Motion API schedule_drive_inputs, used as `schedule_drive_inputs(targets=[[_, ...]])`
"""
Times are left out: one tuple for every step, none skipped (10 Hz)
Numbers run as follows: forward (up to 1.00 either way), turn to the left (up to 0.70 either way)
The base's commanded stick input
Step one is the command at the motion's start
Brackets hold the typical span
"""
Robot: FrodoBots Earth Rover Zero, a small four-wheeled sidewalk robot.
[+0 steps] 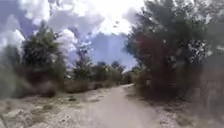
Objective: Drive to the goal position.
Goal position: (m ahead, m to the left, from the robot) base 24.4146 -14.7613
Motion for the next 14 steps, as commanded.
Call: schedule_drive_inputs(targets=[[0.7,0.0],[0.7,0.0],[0.7,0.0],[0.7,0.0],[0.7,0.0],[0.7,0.0],[0.7,0.0],[0.7,0.0],[0.7,0.0],[0.7,0.0],[0.7,0.0],[0.7,0.0],[0.7,0.0],[0.7,0.0]])
